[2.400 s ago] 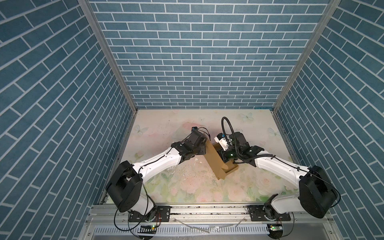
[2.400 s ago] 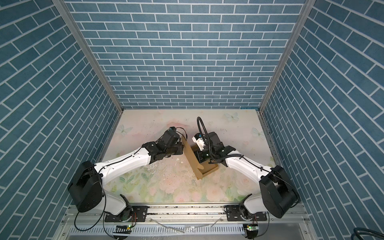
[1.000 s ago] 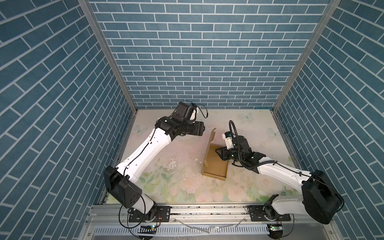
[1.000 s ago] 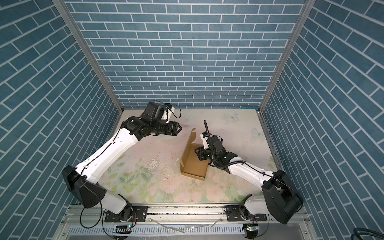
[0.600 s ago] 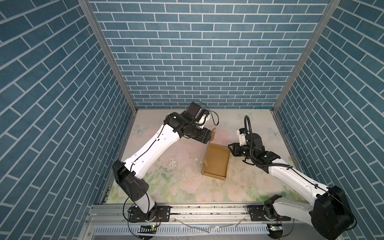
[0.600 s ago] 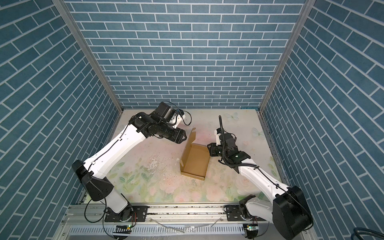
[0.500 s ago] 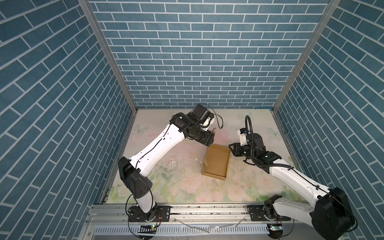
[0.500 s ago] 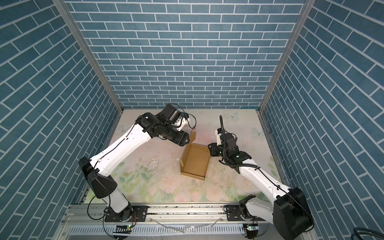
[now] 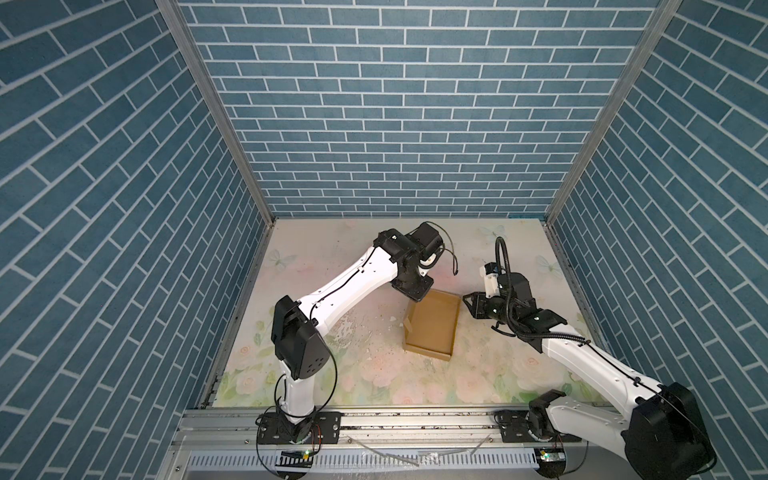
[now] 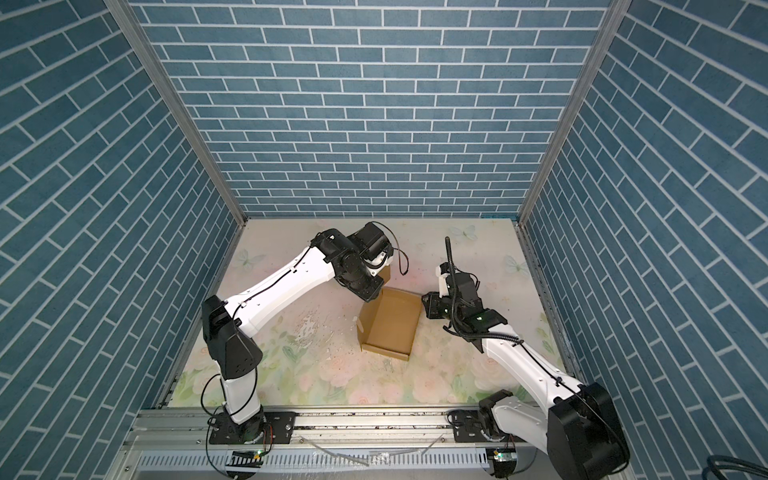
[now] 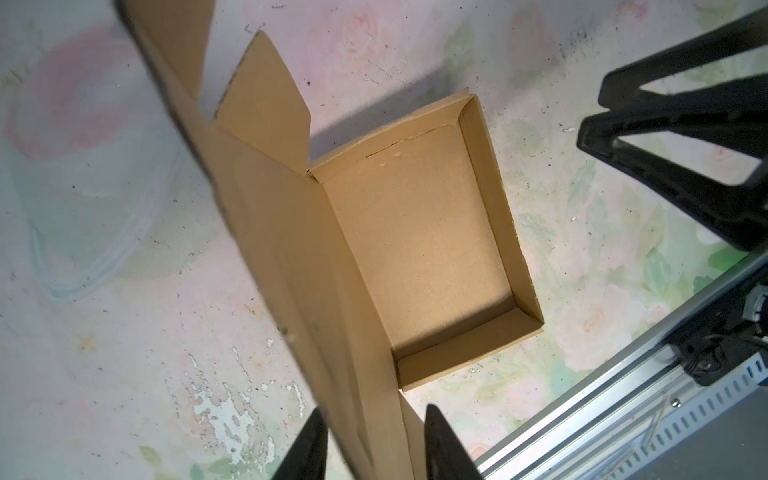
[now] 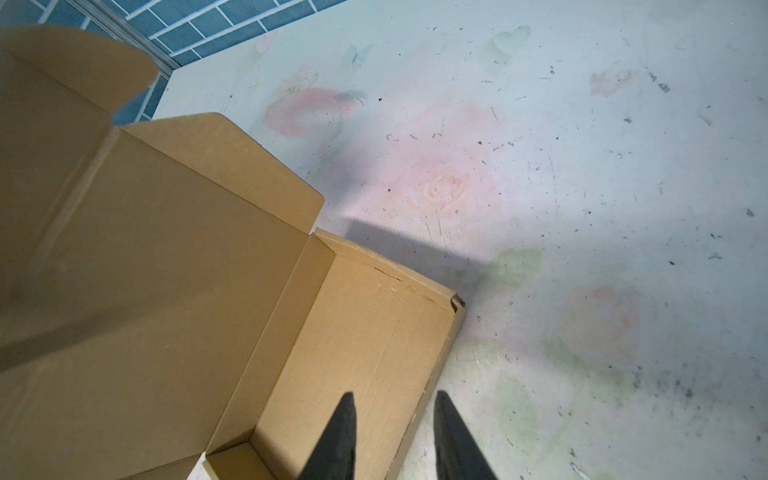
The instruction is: Fold the paper box
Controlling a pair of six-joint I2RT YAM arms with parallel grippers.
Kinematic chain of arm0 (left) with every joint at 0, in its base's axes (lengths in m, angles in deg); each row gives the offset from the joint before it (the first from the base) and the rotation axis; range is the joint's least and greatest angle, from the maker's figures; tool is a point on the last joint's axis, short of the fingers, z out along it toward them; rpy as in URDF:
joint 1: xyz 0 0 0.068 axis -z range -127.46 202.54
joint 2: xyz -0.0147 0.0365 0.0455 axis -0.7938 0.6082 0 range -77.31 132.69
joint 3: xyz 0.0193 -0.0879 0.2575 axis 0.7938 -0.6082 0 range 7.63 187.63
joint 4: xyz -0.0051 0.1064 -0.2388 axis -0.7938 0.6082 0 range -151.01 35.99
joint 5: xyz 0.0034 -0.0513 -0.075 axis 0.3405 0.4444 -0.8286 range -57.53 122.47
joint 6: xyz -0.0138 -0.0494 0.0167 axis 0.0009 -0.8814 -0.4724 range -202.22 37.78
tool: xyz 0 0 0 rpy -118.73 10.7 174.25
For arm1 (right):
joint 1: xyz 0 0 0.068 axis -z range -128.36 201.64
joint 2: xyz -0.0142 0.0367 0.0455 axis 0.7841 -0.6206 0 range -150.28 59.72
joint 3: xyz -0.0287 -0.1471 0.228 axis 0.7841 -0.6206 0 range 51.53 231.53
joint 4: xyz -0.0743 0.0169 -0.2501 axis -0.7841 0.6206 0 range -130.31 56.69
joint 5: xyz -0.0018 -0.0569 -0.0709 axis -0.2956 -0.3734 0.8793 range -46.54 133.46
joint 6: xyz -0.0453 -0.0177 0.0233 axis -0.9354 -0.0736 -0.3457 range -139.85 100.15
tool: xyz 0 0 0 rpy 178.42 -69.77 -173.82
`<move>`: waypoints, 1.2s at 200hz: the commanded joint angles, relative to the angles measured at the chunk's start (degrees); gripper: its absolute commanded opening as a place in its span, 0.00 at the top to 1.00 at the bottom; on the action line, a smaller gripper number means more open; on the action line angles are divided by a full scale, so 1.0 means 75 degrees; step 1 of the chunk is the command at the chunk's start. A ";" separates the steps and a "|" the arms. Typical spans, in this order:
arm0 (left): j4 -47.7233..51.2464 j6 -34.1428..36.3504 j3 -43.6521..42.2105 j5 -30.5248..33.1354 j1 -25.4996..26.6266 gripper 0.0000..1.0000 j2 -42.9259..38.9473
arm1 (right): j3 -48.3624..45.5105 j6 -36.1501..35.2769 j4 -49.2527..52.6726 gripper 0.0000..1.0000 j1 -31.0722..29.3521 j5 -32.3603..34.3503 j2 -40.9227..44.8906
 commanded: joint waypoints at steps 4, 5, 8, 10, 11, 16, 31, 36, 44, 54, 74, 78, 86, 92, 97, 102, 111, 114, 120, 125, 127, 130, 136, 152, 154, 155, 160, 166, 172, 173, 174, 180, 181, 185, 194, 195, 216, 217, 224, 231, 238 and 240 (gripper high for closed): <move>0.0435 0.0227 0.0328 0.0377 0.0020 0.67 0.0126 | -0.0168 -0.0243 -0.0222 0.67 0.0127 -0.0186 0.0059; 0.0443 0.0235 0.0337 0.0389 0.0020 0.68 0.0127 | -0.0166 -0.0243 -0.0225 0.67 0.0129 -0.0190 0.0056; 0.0460 0.0257 0.0358 0.0411 0.0020 0.69 0.0144 | -0.0174 -0.0243 -0.0234 0.67 0.0148 -0.0201 0.0048; 0.0470 0.0263 0.0372 0.0424 0.0020 0.69 0.0155 | -0.0171 -0.0243 -0.0244 0.67 0.0153 -0.0204 0.0037; 0.0472 0.0270 0.0377 0.0430 0.0020 0.70 0.0159 | -0.0167 -0.0243 -0.0248 0.68 0.0160 -0.0216 0.0033; 0.0484 0.0307 0.0414 0.0447 0.0020 0.71 0.0179 | -0.0173 -0.0255 -0.0272 0.68 0.0187 -0.0238 -0.0001; 0.0521 0.0426 0.0477 0.0546 0.0020 0.77 0.0221 | -0.0151 -0.0278 -0.0325 0.68 0.0247 -0.0290 -0.0088; 0.0536 0.0451 0.0502 0.0589 0.0020 0.79 0.0249 | -0.0131 -0.0289 -0.0336 0.68 0.0271 -0.0321 -0.0126; 0.0566 0.0511 0.0534 0.0648 0.0020 0.82 0.0279 | -0.0113 -0.0302 -0.0357 0.68 0.0294 -0.0351 -0.0186; 0.0578 0.0606 0.0586 0.0686 0.0020 0.85 0.0312 | -0.0086 -0.0324 -0.0366 0.68 0.0328 -0.0379 -0.0236; 0.0645 0.0879 0.0693 0.0873 0.0020 0.88 0.0384 | -0.0024 -0.0360 -0.0393 0.68 0.0376 -0.0393 -0.0342; 0.0665 0.0948 0.0727 0.0911 0.0020 0.89 0.0402 | -0.0022 -0.0361 -0.0401 0.68 0.0386 -0.0399 -0.0354; 0.0682 0.1120 0.0814 0.0997 0.0020 0.91 0.0432 | 0.0000 -0.0361 -0.0416 0.68 0.0410 -0.0402 -0.0385; 0.0678 0.1238 0.0860 0.1061 0.0020 0.92 0.0444 | 0.0018 -0.0367 -0.0416 0.69 0.0423 -0.0404 -0.0404; 0.0696 0.1356 0.0919 0.1126 0.0020 0.93 0.0464 | 0.0035 -0.0372 -0.0411 0.69 0.0425 -0.0414 -0.0421; 0.0688 0.1487 0.0971 0.1193 0.0020 0.93 0.0484 | 0.0056 -0.0383 -0.0404 0.69 0.0436 -0.0426 -0.0431; 0.0693 0.1728 0.1065 0.1274 0.0020 0.95 0.0522 | 0.0094 -0.0435 -0.0376 0.69 0.0448 -0.0427 -0.0440; 0.0694 0.1808 0.1101 0.1279 0.0020 0.95 0.0536 | 0.0105 -0.0451 -0.0360 0.69 0.0454 -0.0423 -0.0439; 0.0695 0.1974 0.1169 0.1319 0.0019 0.96 0.0569 | 0.0137 -0.0486 -0.0329 0.69 0.0459 -0.0412 -0.0448; 0.0654 0.2117 0.1200 0.1380 0.0020 0.97 0.0584 | 0.0169 -0.0526 -0.0292 0.69 0.0466 -0.0393 -0.0440; 0.0636 0.2173 0.1195 0.1407 0.0020 0.97 0.0593 | 0.0181 -0.0540 -0.0274 0.69 0.0459 -0.0383 -0.0439; 0.0602 0.2263 0.1204 0.1433 0.0020 0.97 0.0596 | 0.0204 -0.0556 -0.0254 0.69 0.0460 -0.0373 -0.0440; 0.0531 0.2421 0.1209 0.1465 0.0020 0.97 0.0614 | 0.0243 -0.0593 -0.0200 0.69 0.0460 -0.0321 -0.0429; 0.0336 0.2966 0.1158 0.1466 0.0020 0.97 0.0647 | 0.0314 -0.0704 -0.0135 0.70 0.0464 -0.0193 -0.0400; 0.0304 0.3032 0.1135 0.1467 0.0020 0.97 0.0650 | 0.0317 -0.0728 -0.0135 0.70 0.0470 -0.0199 -0.0394; 0.0289 0.3061 0.1127 0.1473 0.0020 0.97 0.0653 | 0.0323 -0.0738 -0.0135 0.70 0.0465 -0.0196 -0.0387; 0.0209 0.3225 0.1085 0.1495 0.0020 0.97 0.0654 | 0.0332 -0.0784 -0.0143 0.70 0.0470 -0.0227 -0.0374; 0.0101 0.3369 0.1025 0.1535 0.0020 0.97 0.0655 | 0.0341 -0.0851 -0.0163 0.69 0.0464 -0.0252 -0.0350; -0.0003 0.3543 0.0987 0.1570 0.0023 0.97 0.0666 | 0.0341 -0.0923 -0.0178 0.69 0.0469 -0.0304 -0.0319; -0.0017 0.3568 0.0989 0.1577 0.0021 0.97 0.0667 | 0.0341 -0.0941 -0.0180 0.69 0.0470 -0.0313 -0.0315; -0.0029 0.3599 0.0984 0.1581 0.0020 0.97 0.0667 | 0.0341 -0.0955 -0.0186 0.69 0.0465 -0.0323 -0.0306; -0.0111 0.3757 0.0942 0.1595 0.0020 0.97 0.0678 | 0.0341 -0.1038 -0.0221 0.68 0.0465 -0.0361 -0.0282; -0.0117 0.3769 0.0937 0.1601 0.0020 0.97 0.0684 | 0.0341 -0.1051 -0.0219 0.68 0.0463 -0.0365 -0.0285; -0.0170 0.3884 0.0921 0.1582 0.0020 0.97 0.0690 | 0.0341 -0.1099 -0.0238 0.67 0.0466 -0.0379 -0.0265; -0.0245 0.4087 0.0893 0.1502 0.0008 0.97 0.0719 | 0.0352 -0.1249 -0.0283 0.65 0.0466 -0.0452 -0.0244; -0.0249 0.4110 0.0883 0.1496 0.0008 0.97 0.0722 | 0.0364 -0.1274 -0.0291 0.65 0.0463 -0.0463 -0.0242; -0.0320 0.4475 0.0918 0.1242 -0.0036 0.98 0.0810 | 0.0537 -0.1734 -0.0334 0.62 0.0460 -0.0603 -0.0337; -0.0322 0.4480 0.0913 0.1231 -0.0038 0.98 0.0814 | 0.0550 -0.1756 -0.0334 0.62 0.0460 -0.0609 -0.0347; -0.0346 0.4544 0.0932 0.1176 -0.0048 0.98 0.0830 | 0.0630 -0.1912 -0.0344 0.61 0.0460 -0.0615 -0.0411; -0.0358 0.4588 0.0942 0.1110 -0.0051 0.99 0.0842 | 0.0712 -0.2044 -0.0373 0.60 0.0460 -0.0636 -0.0474; -0.0387 0.4645 0.0936 0.1043 -0.0061 0.99 0.0828 | 0.0786 -0.2127 -0.0428 0.59 0.0470 -0.0633 -0.0529; -0.0398 0.4647 0.0932 0.1044 -0.0062 0.99 0.0824 | 0.0801 -0.2159 -0.0445 0.59 0.0471 -0.0619 -0.0552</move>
